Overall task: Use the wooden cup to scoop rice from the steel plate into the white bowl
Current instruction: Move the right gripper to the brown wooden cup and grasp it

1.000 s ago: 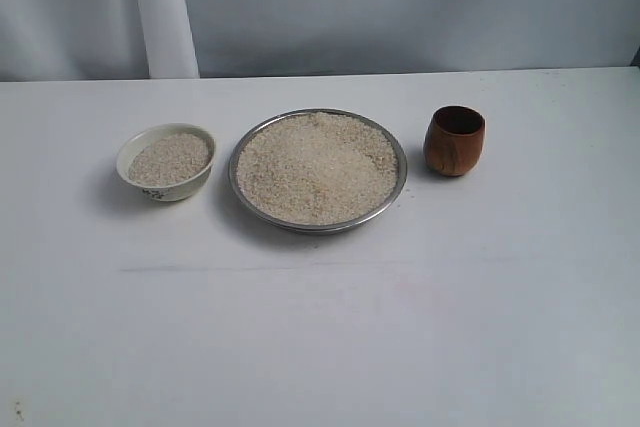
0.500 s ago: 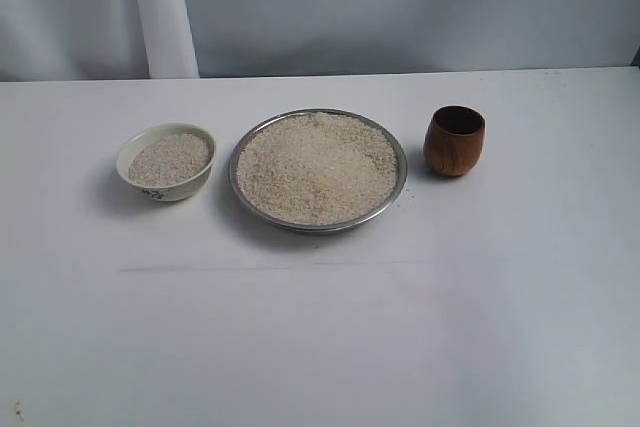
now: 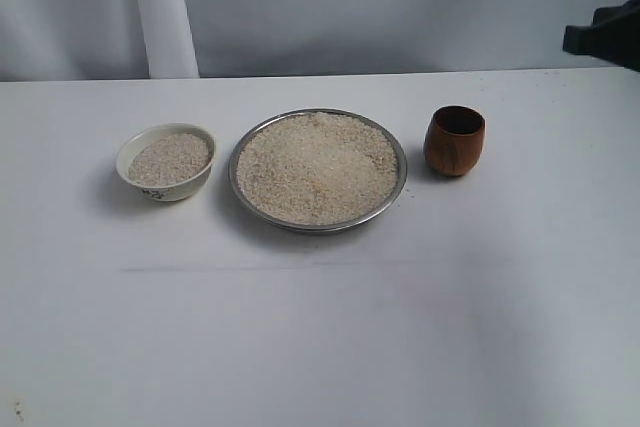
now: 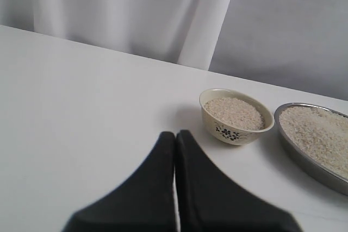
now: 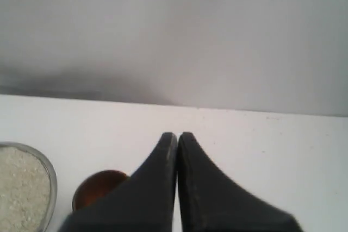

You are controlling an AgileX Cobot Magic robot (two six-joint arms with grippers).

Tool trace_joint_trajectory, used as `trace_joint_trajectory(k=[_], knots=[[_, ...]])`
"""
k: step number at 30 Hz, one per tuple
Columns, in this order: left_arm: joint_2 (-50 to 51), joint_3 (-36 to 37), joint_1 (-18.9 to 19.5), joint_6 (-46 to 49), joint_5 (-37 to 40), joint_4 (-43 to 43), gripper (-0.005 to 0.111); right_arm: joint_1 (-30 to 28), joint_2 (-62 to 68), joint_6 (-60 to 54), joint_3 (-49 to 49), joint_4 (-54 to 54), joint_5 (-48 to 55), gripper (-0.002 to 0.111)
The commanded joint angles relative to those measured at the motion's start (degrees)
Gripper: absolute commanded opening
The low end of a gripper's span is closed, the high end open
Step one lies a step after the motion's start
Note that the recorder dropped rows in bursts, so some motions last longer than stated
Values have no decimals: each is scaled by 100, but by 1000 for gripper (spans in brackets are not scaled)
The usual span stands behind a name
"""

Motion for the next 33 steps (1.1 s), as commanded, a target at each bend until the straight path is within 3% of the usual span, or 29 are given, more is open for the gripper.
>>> trace_joint_trajectory(k=[1, 4, 6, 8, 10, 12, 13, 25, 30, 33], knots=[[-14, -13, -27, -19, -19, -19, 0, -50, 498, -718, -20, -67, -749, 0], [-14, -13, -27, -19, -19, -19, 0, -37, 766, -963, -20, -78, -1222, 2], [-14, -13, -27, -19, -19, -19, 0, -5, 931, -963, -20, -78, -1396, 16], [-14, -13, -27, -19, -19, -19, 0, 51, 1074, -963, -20, -117, -1419, 39], [-14, -13, -27, -19, -19, -19, 0, 63, 1225, -987, -73, -132, -1488, 74], [-14, -13, -27, -19, -19, -19, 0, 63, 1397, -948, -153, -92, -1643, 101], [-14, -13, -27, -19, -19, -19, 0, 63, 1457, -895, -164, -92, -1656, 105], [-14, -13, -27, -19, -19, -19, 0, 63, 1557, -686, -153, -149, -1869, 105], [-14, -13, -27, -19, -19, -19, 0, 63, 1765, -709, -153, -1096, -1994, 105], [-14, -13, -27, -19, -19, -19, 0, 63, 2100, -754, -153, -1139, -2206, 105]])
